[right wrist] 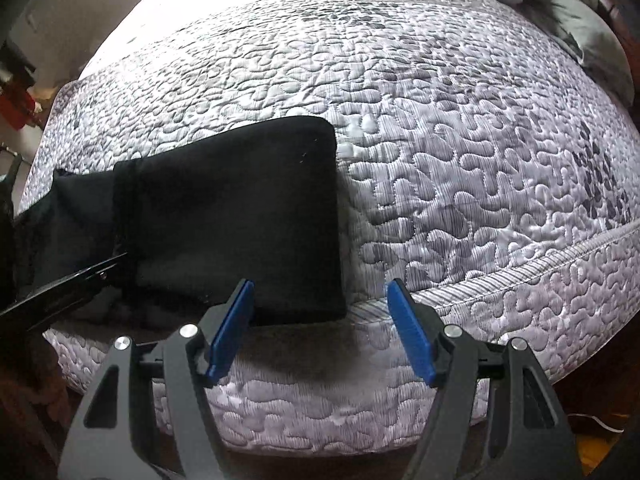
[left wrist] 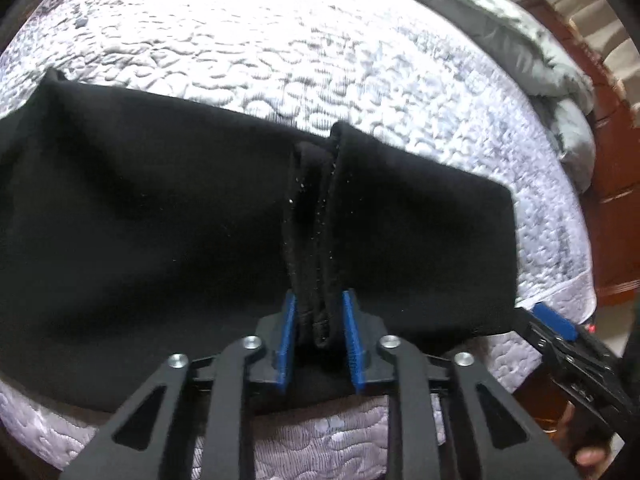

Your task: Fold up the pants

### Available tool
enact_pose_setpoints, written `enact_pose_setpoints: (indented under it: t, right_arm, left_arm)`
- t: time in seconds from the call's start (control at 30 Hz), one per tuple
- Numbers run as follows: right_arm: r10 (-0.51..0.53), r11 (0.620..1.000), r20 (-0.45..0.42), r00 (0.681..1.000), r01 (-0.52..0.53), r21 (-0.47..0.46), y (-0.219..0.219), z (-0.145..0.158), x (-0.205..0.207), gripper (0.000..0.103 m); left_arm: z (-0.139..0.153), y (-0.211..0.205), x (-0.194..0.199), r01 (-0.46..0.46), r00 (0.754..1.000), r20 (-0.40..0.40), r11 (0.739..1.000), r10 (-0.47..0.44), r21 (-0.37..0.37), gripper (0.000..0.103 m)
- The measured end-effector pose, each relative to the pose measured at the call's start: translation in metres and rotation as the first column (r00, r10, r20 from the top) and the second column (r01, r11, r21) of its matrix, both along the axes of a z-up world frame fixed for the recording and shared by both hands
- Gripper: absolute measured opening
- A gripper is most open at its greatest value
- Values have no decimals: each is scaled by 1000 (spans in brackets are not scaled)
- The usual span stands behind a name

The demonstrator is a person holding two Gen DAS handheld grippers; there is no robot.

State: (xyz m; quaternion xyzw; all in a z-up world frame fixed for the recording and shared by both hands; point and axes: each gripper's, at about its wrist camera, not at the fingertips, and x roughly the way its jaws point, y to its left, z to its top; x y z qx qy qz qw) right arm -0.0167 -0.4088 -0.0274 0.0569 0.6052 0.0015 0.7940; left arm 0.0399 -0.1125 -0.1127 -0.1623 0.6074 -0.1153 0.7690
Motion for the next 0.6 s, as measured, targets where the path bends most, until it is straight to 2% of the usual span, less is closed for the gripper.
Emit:
enact_pose_setpoints:
  t: [0.03, 0.1, 0.2, 0.37, 0.47, 0.6]
  right_arm:
    - [-7, 1000, 0, 1000, 7, 11, -2, 0, 0, 69]
    - [-16, 1000, 1, 1000, 16, 20, -3, 1, 0, 69]
    - [-11, 1000, 6, 1000, 11, 13, -1, 4, 1, 69]
    - [15, 1000, 16, 1000, -15, 16, 11, 7, 3, 70]
    - [41, 999, 13, 999, -41, 11, 22, 5, 6, 70]
    - [85, 996, -16, 996, -85, -6, 41, -6, 8, 71]
  left_arm:
    - [4, 7, -2, -22, 1000, 6, 999, 22, -42, 18]
    - [15, 17, -6, -38, 998, 37, 997, 41, -71, 17]
    - [35, 36, -12, -47, 992, 112, 998, 50, -36, 17]
    - [46, 75, -19, -115, 983, 147, 993, 111, 20, 17]
    - [41, 100, -23, -155, 979, 140, 987, 148, 39, 17]
    - [15, 129, -31, -185, 980, 84, 980, 179, 71, 19]
